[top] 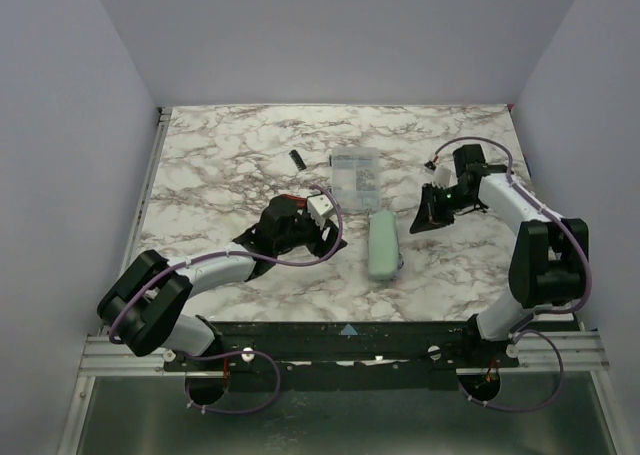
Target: Open the umbrella
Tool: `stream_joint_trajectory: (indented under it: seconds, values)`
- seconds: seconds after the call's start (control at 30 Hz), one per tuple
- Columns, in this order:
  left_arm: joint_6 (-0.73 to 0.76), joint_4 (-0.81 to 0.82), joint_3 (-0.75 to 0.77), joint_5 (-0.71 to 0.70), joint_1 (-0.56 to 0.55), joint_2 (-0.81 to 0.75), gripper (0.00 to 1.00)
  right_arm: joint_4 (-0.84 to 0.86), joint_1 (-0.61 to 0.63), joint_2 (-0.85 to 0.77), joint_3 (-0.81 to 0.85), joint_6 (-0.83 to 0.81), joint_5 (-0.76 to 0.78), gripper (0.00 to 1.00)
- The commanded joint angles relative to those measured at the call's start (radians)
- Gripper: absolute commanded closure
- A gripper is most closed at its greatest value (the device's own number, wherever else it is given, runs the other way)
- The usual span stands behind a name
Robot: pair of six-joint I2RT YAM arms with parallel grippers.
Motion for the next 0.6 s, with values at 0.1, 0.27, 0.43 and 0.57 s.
stream_joint_trajectory:
  seconds: [0.1, 0.27, 0.43, 0.57]
  values:
    - [0.021, -0.028, 0.027, 0.017, 0.002, 0.007, 0.33, 0.099, 0.015, 0.031, -0.089, 0.028, -0.028, 0.95]
    - [0.022, -0.037, 0.035, 0.020, 0.001, 0.006, 0.33, 0.143, 0.025, 0.080, -0.105, 0.047, -0.088, 0.95]
    - [0.026, -0.040, 0.036, 0.018, 0.001, 0.009, 0.33, 0.154, 0.073, 0.099, -0.103, 0.060, -0.103, 0.94]
    - [0.024, -0.036, 0.034, 0.019, 0.003, 0.006, 0.33, 0.143, 0.094, 0.096, -0.068, 0.070, -0.114, 0.83]
